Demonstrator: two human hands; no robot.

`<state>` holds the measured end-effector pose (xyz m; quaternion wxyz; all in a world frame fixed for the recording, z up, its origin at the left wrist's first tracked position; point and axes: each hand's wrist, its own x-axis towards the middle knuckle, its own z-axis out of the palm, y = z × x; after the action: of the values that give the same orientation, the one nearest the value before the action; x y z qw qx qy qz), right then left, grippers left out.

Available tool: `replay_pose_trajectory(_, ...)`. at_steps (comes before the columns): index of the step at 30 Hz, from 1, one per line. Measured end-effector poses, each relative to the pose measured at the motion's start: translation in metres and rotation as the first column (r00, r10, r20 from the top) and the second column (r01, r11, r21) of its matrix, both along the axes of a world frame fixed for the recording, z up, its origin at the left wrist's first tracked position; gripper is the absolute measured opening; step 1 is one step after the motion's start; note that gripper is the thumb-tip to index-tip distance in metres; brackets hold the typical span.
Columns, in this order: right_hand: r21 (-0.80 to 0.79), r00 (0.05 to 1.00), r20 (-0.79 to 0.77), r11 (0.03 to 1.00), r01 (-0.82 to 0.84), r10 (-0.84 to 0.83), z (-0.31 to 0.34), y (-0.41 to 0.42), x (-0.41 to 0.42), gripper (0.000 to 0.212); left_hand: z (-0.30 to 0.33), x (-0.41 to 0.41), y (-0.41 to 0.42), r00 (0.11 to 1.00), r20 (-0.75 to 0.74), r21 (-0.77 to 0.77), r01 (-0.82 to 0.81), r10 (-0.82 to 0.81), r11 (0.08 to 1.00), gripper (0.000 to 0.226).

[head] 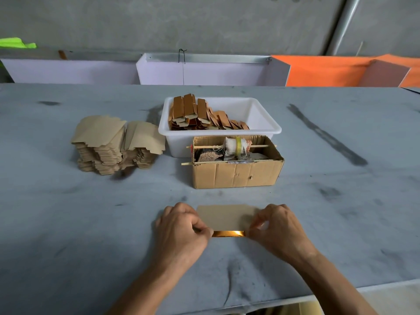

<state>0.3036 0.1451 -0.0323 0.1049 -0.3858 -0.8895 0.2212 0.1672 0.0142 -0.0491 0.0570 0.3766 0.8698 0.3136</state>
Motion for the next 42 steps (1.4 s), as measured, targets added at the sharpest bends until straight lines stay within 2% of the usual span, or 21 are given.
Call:
replay_pose_trajectory(5,-0.118,1.000,0.013,0.993,0.023,-0.022,0.004,0.003,-0.003,0.021,-0.001,-0.002,0.001,0.998,0.029,-0.035,-0.057,0.058,0.998,0.026)
replay_pose_trajectory(10,-0.199,0.991,-0.111,0.979,0.054,-0.077,0.001,-0.001,-0.001,0.036,-0.001,-0.004,0.000,0.992,0.078,-0.009,-0.098,0.098,0.995,0.030)
replay_pose_trajectory(14,-0.211,0.974,-0.205,0.976,0.055,-0.100,-0.006,-0.005,0.005,0.028,-0.002,0.000,-0.003,0.991,0.062,0.031,-0.117,0.115,0.993,0.029)
replay_pose_trajectory(17,-0.086,0.977,-0.206,0.995,0.045,-0.062,-0.011,-0.010,0.008,0.009,-0.003,0.006,-0.004,0.993,-0.023,0.022,-0.114,0.114,0.993,0.027)
replay_pose_trajectory(19,0.091,0.984,-0.177,0.995,0.041,-0.024,-0.011,-0.019,0.011,0.005,0.001,0.012,-0.004,0.988,-0.140,0.014,-0.071,0.072,0.997,0.020)
replay_pose_trajectory(20,0.201,0.986,-0.164,0.979,0.032,0.002,-0.011,-0.023,0.012,0.010,0.002,0.016,-0.004,0.978,-0.209,0.013,-0.012,0.014,1.000,0.018)
replay_pose_trajectory(23,0.488,0.990,-0.086,0.871,-0.056,0.112,-0.008,-0.036,0.013,0.016,0.005,0.033,-0.003,0.861,-0.473,-0.058,0.179,-0.185,0.982,0.012)
replay_pose_trajectory(26,0.573,0.987,-0.001,0.810,-0.130,0.159,-0.008,-0.044,0.011,0.027,0.005,0.046,-0.003,0.772,-0.582,-0.163,0.198,-0.257,0.966,0.011)
replay_pose_trajectory(30,0.595,0.992,-0.009,0.798,-0.096,0.125,-0.012,-0.055,0.008,0.043,-0.002,0.059,-0.004,0.770,-0.601,-0.164,0.143,-0.214,0.976,0.029)
replay_pose_trajectory(36,0.636,0.991,-0.044,0.768,-0.070,0.126,-0.018,-0.053,0.009,0.036,-0.003,0.057,-0.006,0.814,-0.534,-0.172,0.160,-0.228,0.972,0.034)
replay_pose_trajectory(39,0.672,0.987,-0.071,0.738,-0.058,0.143,-0.025,-0.038,0.014,0.035,-0.003,0.046,-0.011,0.807,-0.536,-0.177,0.181,-0.249,0.967,0.038)
replay_pose_trajectory(42,0.658,0.990,-0.097,0.753,-0.013,0.102,-0.030,-0.028,0.020,0.027,-0.002,0.039,-0.019,0.823,-0.485,-0.217,0.215,-0.296,0.952,0.042)
